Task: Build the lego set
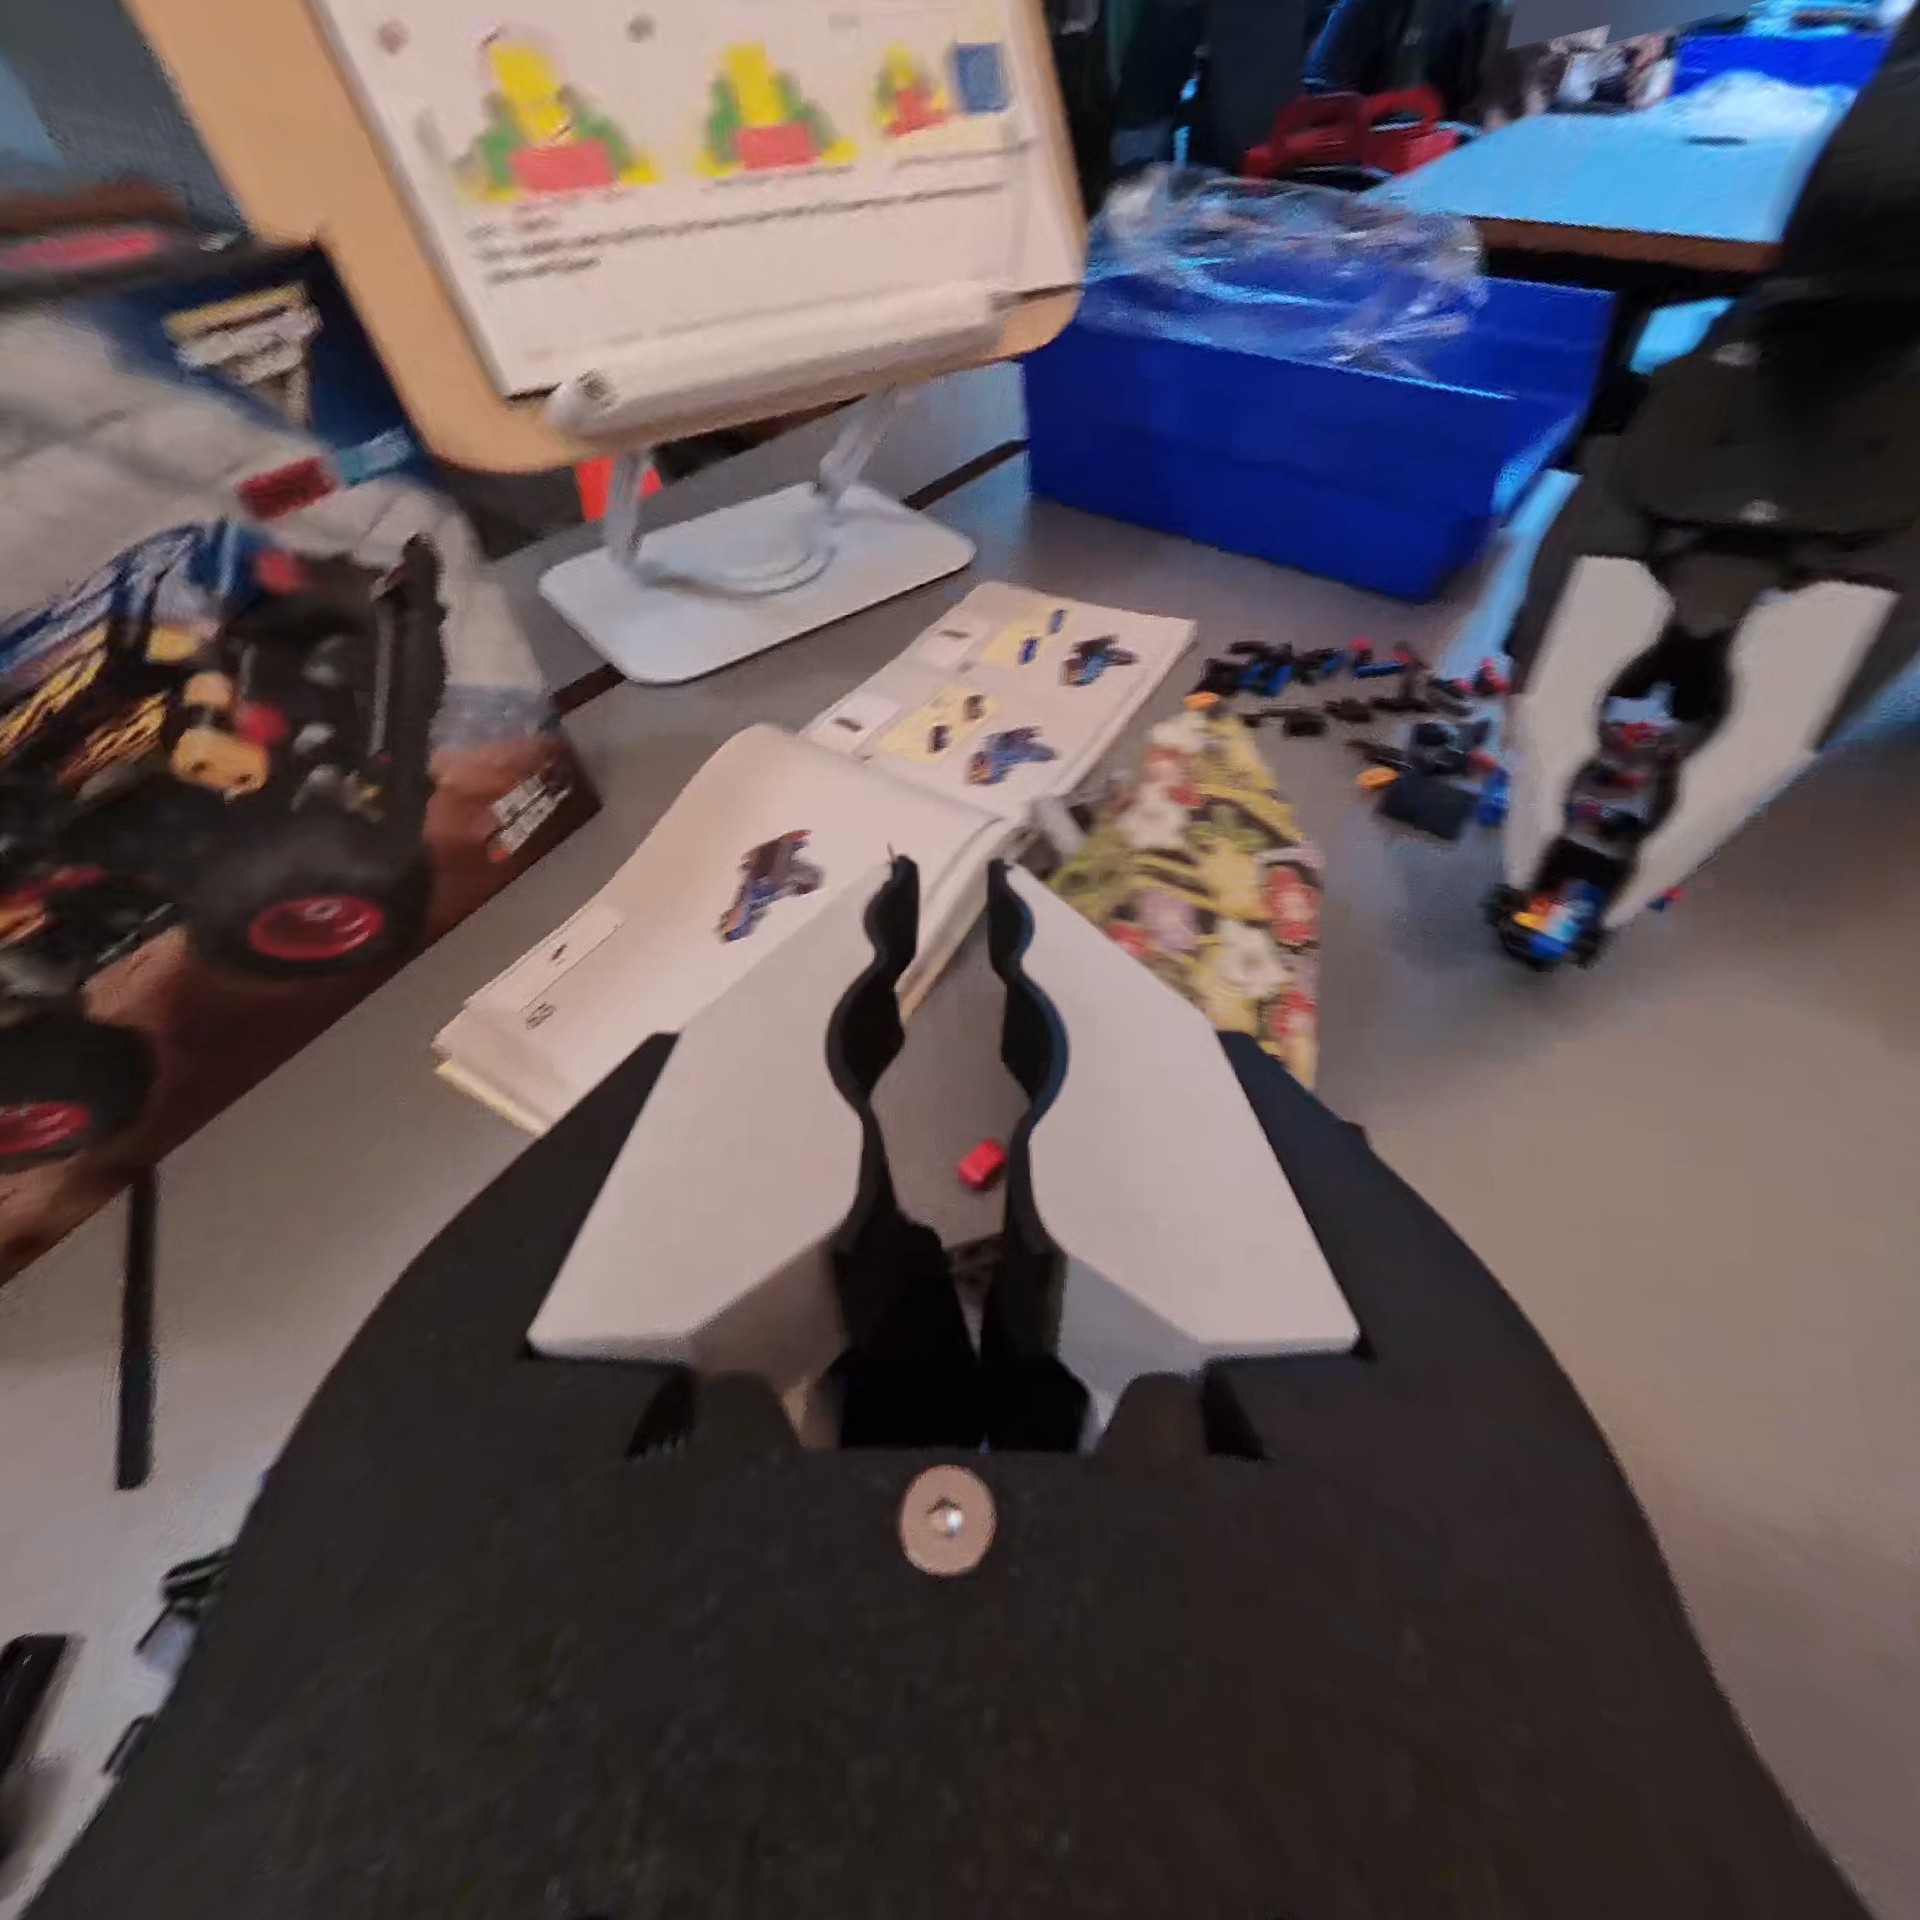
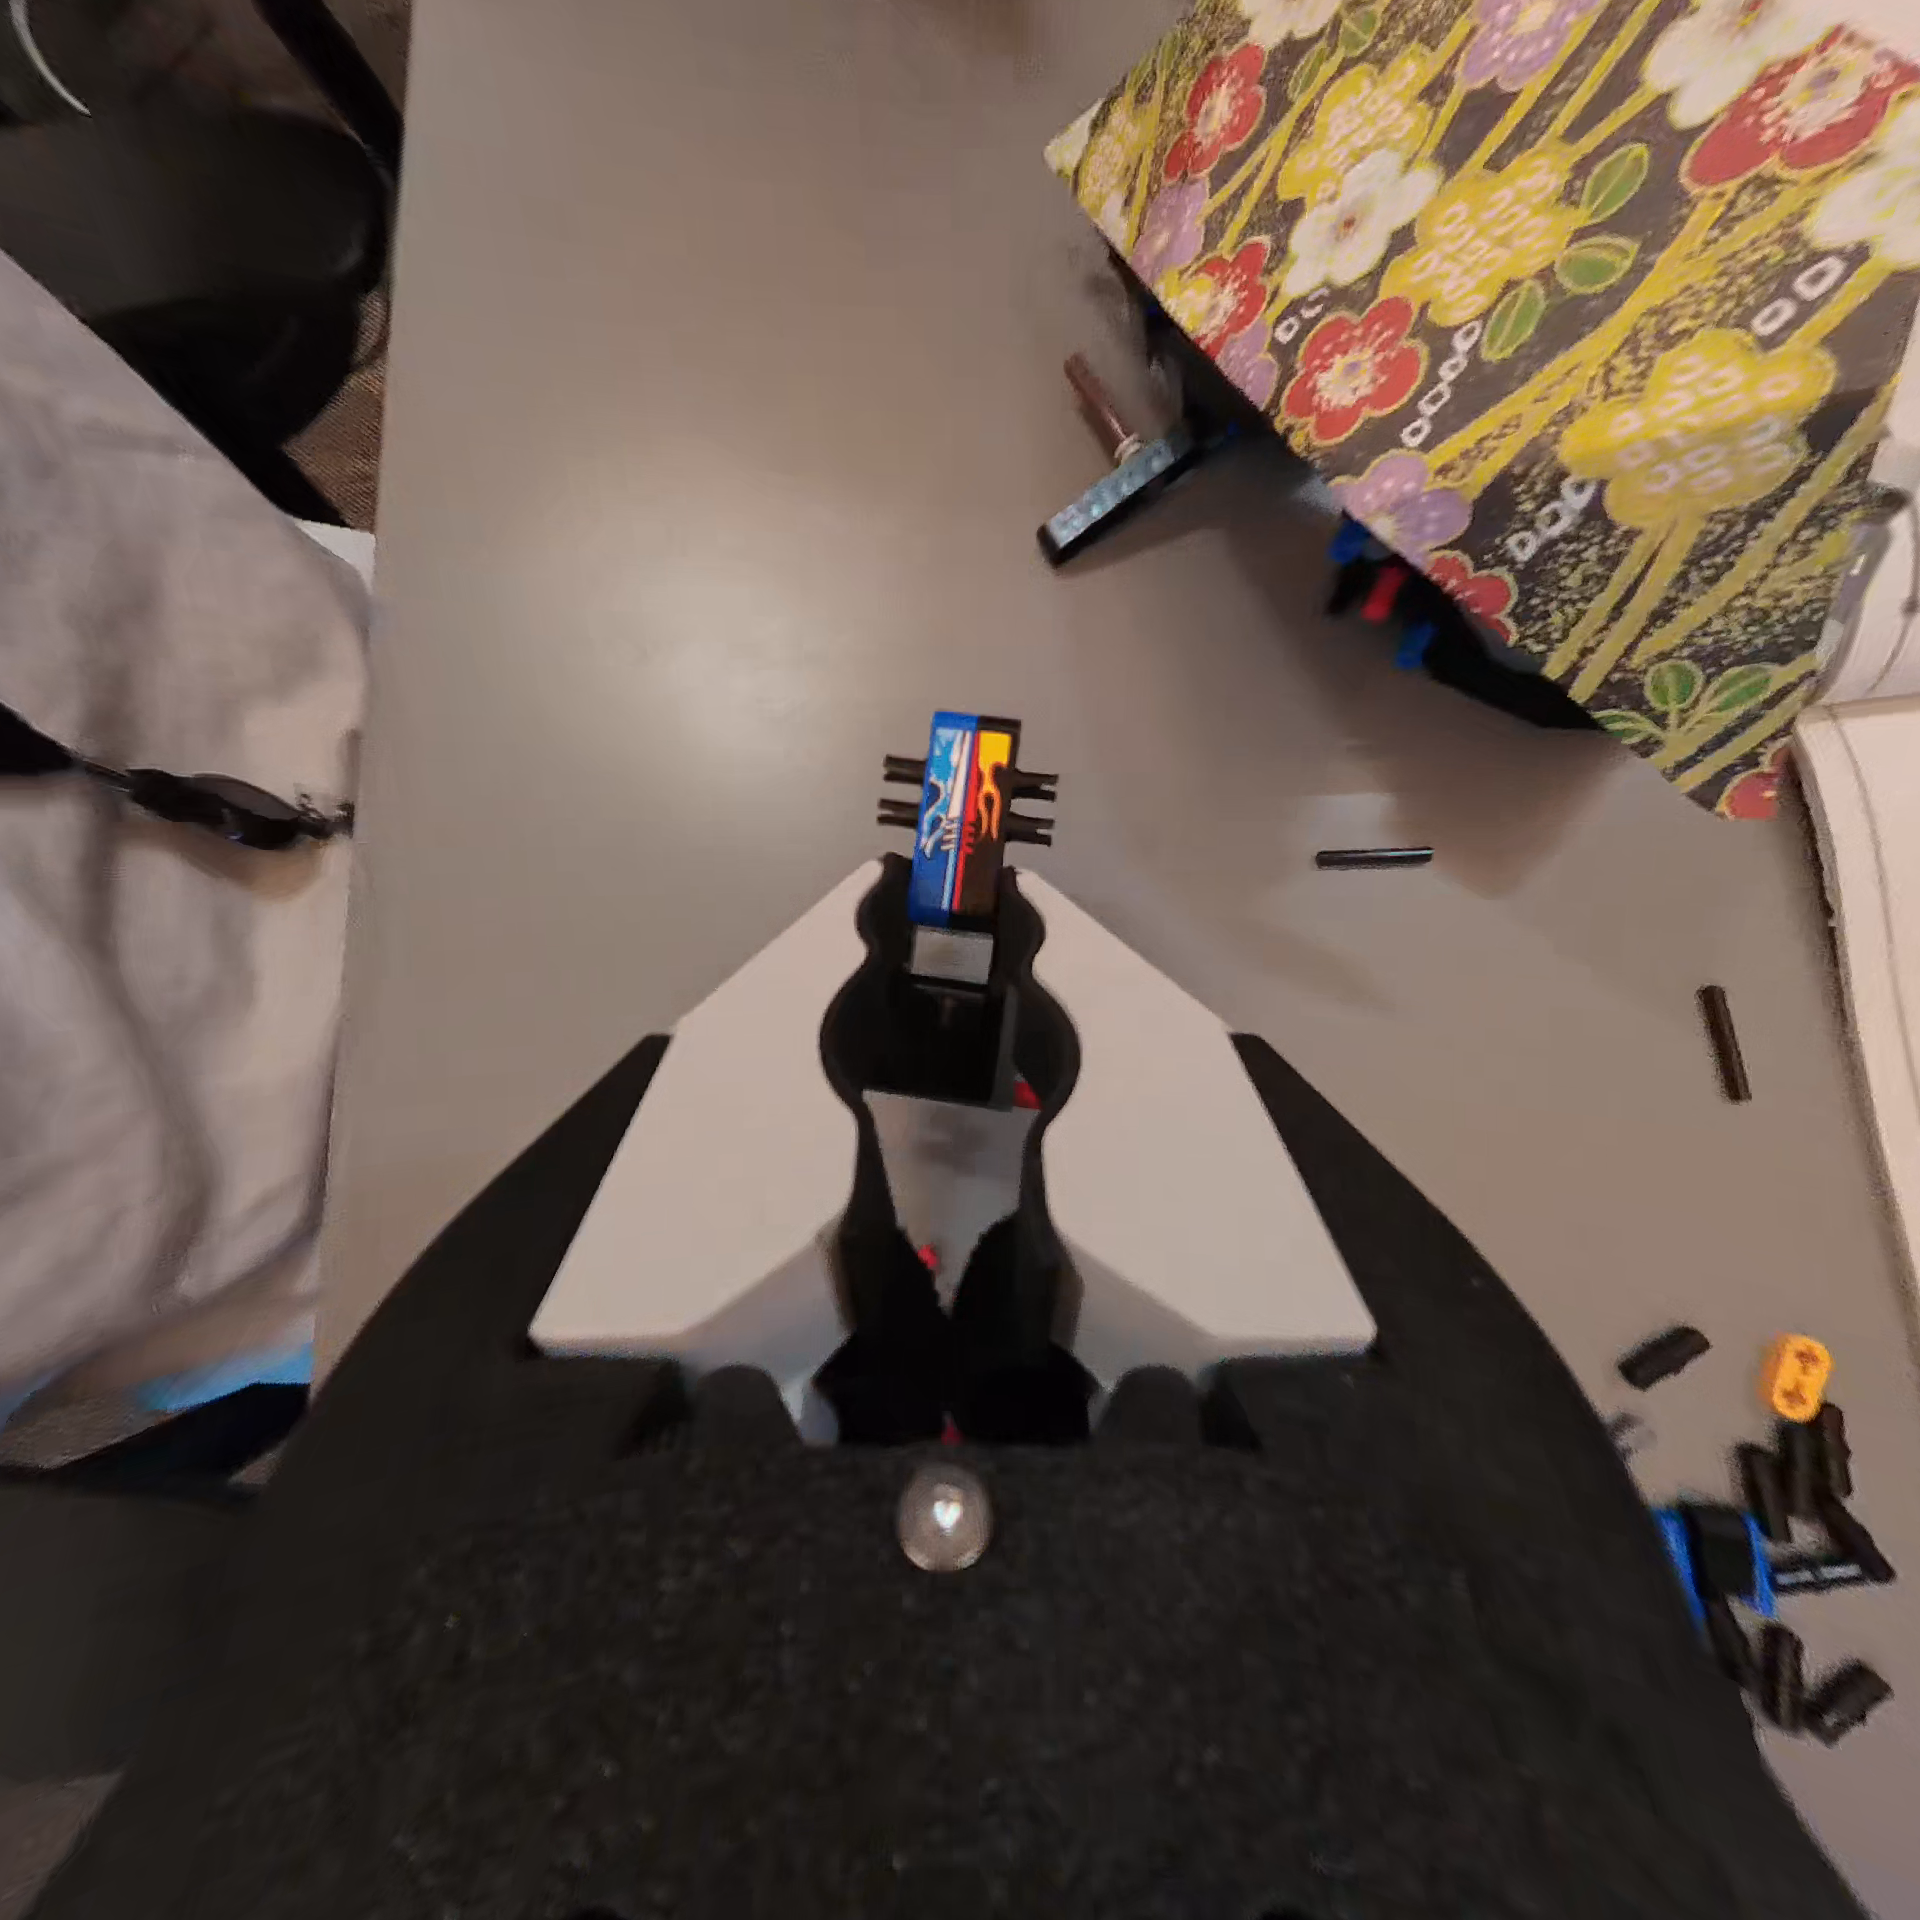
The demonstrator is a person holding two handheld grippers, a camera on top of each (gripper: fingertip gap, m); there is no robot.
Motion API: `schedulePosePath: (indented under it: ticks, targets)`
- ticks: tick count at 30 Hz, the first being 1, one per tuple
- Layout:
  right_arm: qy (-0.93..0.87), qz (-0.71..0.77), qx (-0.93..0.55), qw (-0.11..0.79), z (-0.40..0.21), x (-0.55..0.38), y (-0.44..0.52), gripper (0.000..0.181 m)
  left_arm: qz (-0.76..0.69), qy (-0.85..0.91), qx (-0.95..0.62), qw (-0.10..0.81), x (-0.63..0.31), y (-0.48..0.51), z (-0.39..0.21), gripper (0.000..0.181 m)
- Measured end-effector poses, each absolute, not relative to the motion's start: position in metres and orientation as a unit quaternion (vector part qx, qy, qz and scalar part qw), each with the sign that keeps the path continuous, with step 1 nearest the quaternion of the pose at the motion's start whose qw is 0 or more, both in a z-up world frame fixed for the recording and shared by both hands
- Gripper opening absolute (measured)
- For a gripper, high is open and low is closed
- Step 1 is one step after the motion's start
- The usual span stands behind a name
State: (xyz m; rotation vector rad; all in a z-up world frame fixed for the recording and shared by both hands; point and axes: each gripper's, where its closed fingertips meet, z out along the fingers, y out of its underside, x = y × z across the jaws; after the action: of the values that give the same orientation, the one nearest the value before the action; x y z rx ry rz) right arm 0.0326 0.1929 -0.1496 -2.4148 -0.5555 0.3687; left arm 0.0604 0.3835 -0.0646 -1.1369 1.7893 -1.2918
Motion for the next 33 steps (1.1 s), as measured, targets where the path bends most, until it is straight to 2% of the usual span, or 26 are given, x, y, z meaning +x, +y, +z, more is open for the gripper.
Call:
schedulePosePath:
  ticks: [1,4,10,16,21,26,29,33]
  targets:
    - [-0.207,0.150,-0.911,0.322,-0.148,0.033,0.196,0.016,-0.497,0.670,-0.450,0.318,0.068,0.395,-0.066,0.013]
    - [-0.189,0.168,-0.903,0.346,-0.148,0.036,0.202,0.016,-0.529,0.627,-0.471,0.325,0.076,0.418,-0.070,0.012]
    - [-0.165,0.169,-0.895,0.377,-0.150,0.039,0.212,0.015,-0.504,0.610,-0.483,0.375,0.070,0.439,-0.086,0.009]
    - [-0.180,0.143,-0.908,0.351,-0.163,0.030,0.212,0.016,-0.519,0.604,-0.505,0.333,0.067,0.435,-0.088,0.010]
    - [-0.191,0.127,-0.907,0.352,-0.165,0.027,0.214,0.024,-0.533,0.595,-0.518,0.305,0.065,0.434,-0.087,0.010]
    - [-0.157,0.204,-0.884,0.389,-0.149,0.027,0.214,0.035,-0.531,0.595,-0.526,0.295,0.064,0.435,-0.090,0.011]
    - [-0.087,0.220,-0.865,0.443,-0.124,0.065,0.216,0.041,-0.532,0.596,-0.529,0.286,0.064,0.435,-0.092,0.012]
    - [0.063,0.078,-0.867,0.489,-0.120,0.168,0.206,0.043,-0.526,0.600,-0.530,0.289,0.065,0.437,-0.095,0.012]
